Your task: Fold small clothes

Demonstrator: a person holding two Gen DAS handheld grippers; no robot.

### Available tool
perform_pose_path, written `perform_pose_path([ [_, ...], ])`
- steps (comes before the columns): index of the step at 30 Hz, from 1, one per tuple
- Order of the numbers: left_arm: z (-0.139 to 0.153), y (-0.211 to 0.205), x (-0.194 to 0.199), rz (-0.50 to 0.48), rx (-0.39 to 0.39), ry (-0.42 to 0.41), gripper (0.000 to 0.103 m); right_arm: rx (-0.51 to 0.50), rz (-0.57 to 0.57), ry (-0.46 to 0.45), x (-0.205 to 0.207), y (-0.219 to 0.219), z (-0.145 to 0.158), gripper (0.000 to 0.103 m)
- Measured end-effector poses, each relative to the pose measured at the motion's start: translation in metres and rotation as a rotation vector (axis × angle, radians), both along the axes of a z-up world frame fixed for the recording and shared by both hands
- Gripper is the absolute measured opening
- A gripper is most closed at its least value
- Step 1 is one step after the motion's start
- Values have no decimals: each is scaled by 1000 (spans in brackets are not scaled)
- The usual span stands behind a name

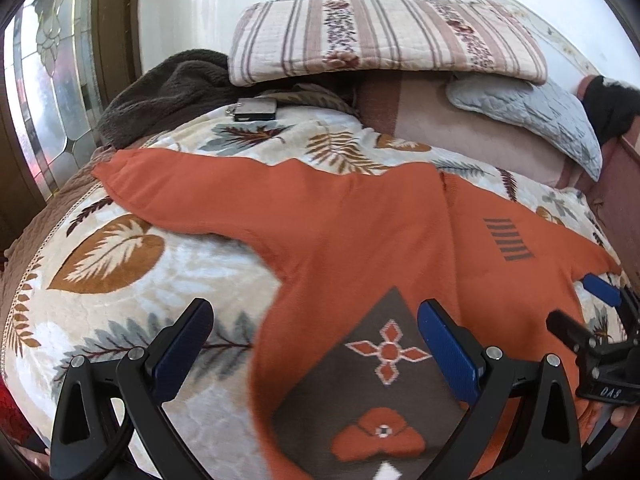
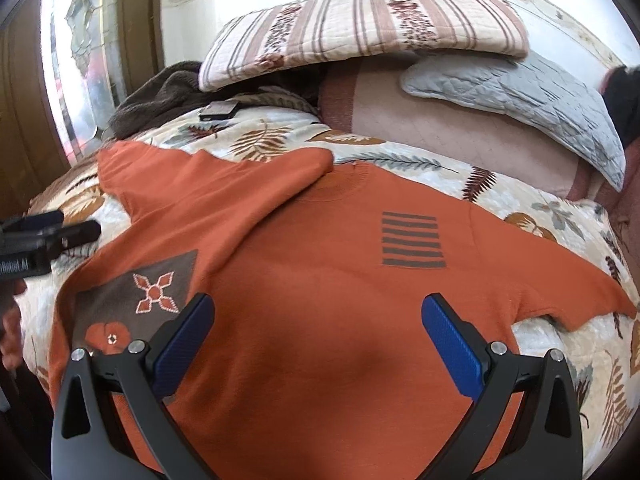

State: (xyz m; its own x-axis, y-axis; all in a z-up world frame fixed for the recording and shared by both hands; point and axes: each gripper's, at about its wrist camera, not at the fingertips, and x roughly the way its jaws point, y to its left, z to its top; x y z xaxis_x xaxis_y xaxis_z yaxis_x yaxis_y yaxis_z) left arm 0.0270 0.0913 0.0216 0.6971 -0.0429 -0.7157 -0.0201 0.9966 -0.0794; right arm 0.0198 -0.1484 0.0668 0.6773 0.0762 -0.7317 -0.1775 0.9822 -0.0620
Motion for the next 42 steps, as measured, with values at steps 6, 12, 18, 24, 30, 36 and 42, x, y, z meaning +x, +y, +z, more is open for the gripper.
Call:
perform_pose_path([
  [6, -1, 27, 8, 38, 17, 17, 102, -14, 39, 15, 7, 21, -5, 103],
  [12, 1, 47, 16, 62, 45, 20, 102, -12, 81, 18, 16, 46, -4, 103],
  [18, 2, 67, 25, 77, 67, 28, 102, -12, 123, 26, 27, 72, -5, 103],
  [24, -4, 92, 42, 86, 105, 54, 102, -17, 190, 42, 43, 109, -7, 103],
  [30, -13, 139, 69, 123, 96, 115, 102, 14, 280, 86, 67, 157, -11, 103],
  [36, -13, 216, 95, 238, 23, 148, 102, 23, 350, 109, 96, 204, -17, 103],
  [42, -15, 261, 116, 313, -3, 152, 102, 15, 391, 118, 115, 232, -25, 103],
])
